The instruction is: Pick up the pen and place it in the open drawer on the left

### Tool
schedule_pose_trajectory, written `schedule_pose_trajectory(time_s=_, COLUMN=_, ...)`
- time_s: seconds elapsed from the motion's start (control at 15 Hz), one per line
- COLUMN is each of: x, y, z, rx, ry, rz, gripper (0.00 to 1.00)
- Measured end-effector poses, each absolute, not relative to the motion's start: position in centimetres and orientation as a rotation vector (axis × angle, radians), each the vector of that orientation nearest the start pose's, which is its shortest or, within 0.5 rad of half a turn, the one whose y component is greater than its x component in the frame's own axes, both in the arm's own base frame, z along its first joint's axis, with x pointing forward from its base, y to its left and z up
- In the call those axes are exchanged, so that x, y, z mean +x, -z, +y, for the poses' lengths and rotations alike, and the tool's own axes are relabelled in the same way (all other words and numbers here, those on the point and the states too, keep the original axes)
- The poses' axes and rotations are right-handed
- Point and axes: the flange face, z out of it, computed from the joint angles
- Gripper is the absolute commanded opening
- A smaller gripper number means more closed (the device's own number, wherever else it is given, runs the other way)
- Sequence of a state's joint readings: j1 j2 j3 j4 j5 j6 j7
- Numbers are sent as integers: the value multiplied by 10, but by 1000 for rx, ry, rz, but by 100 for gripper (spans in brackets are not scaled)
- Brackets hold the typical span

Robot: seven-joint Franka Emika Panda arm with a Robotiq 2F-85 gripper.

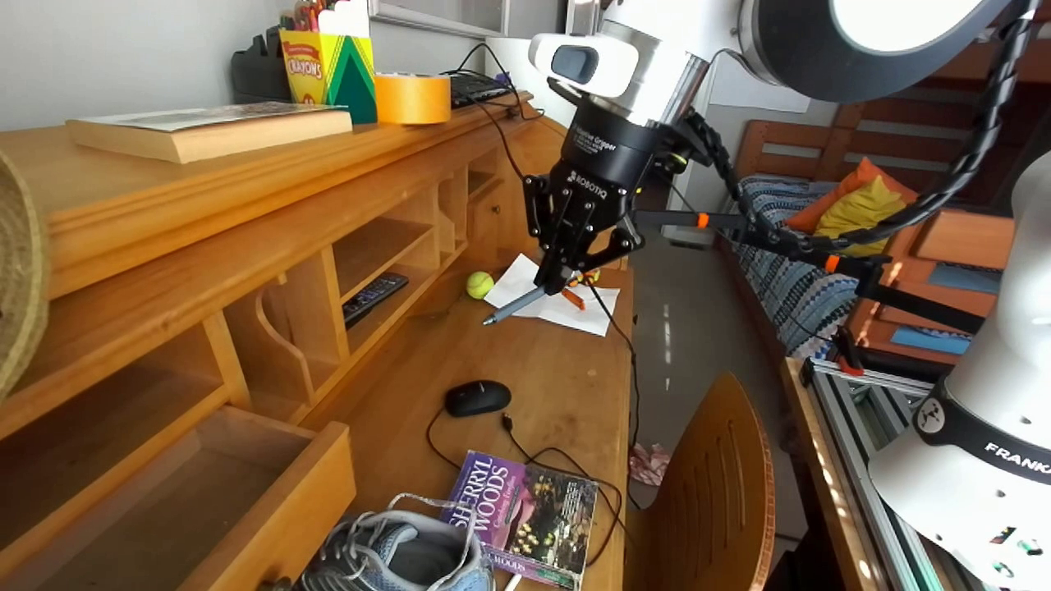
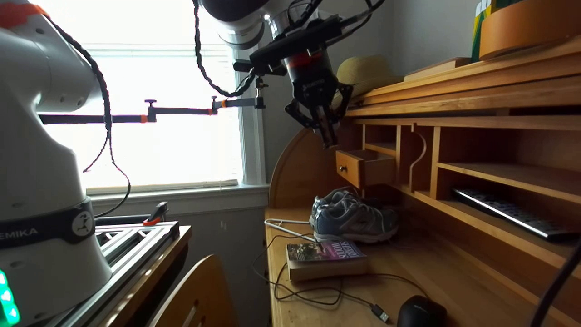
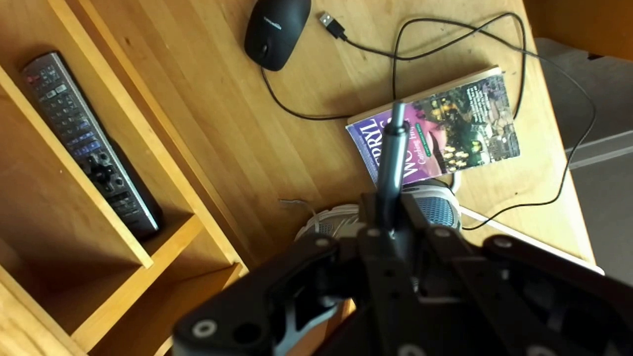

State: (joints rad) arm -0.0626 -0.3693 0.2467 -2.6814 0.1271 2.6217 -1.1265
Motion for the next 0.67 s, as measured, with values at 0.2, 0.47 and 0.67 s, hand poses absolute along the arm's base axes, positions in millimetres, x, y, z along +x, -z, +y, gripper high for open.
schedule_pose_trajectory(time_s=0.2, x=413, y=-380, z=67, rx=-2690, ry=437, rz=-1838, gripper=3)
schedule_pose_trajectory(time_s=0.47, x=416, y=-387, z=88, rx=-2668, ry=473, rz=-1873, gripper=3)
schedule_pose_trajectory(time_s=0.67, x=422, y=-402, z=139, rx=-2632, ry=534, rz=-1926, gripper=3)
